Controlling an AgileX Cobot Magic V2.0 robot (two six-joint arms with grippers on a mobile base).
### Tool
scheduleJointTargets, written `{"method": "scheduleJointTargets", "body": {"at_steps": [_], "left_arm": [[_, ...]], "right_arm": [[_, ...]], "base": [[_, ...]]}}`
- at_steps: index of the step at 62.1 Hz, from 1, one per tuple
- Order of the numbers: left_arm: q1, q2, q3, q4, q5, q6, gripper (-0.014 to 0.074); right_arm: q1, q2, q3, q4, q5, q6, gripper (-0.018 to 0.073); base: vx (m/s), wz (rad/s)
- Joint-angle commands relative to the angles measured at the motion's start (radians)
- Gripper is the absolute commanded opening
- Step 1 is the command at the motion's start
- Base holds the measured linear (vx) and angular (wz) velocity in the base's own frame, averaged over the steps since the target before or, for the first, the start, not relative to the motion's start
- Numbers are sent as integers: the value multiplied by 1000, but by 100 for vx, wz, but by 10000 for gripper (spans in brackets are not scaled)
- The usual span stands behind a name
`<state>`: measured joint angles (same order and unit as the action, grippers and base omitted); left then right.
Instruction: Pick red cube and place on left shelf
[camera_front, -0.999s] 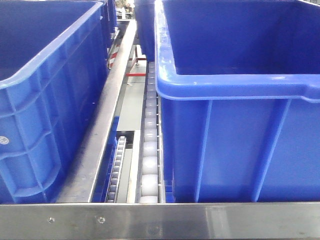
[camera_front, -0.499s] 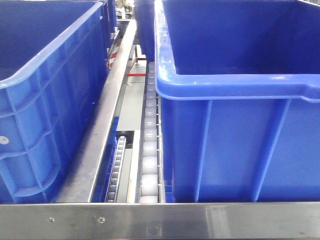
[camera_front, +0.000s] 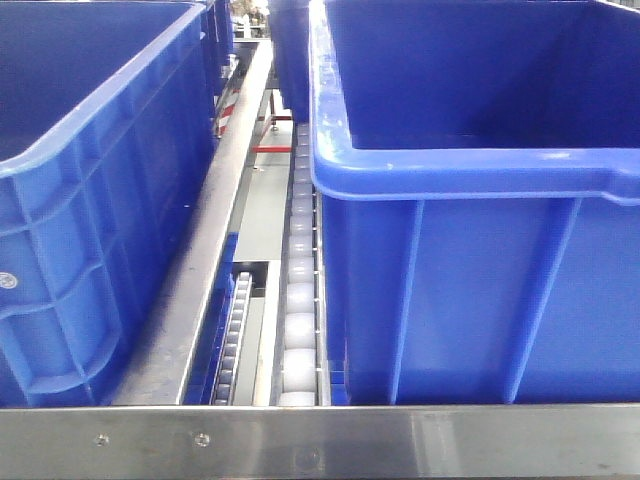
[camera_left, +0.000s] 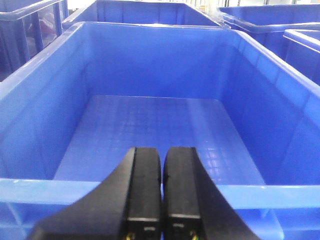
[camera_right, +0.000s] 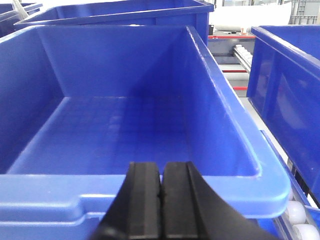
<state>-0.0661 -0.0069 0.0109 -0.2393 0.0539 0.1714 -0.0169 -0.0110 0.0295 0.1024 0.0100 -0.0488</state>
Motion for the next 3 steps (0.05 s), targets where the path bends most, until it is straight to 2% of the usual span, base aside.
{"method": "scheduleJointTargets", "body": {"at_steps": [1, 3], "left_arm": [[-5, -14, 24, -1, -85, 0, 102], [-5, -14, 24, -1, -85, 0, 102]], "right_arm": [[0, -18, -24, 3, -90, -3, 52], [0, -18, -24, 3, -90, -3, 52]], "base": [[0, 0], [0, 0]]}}
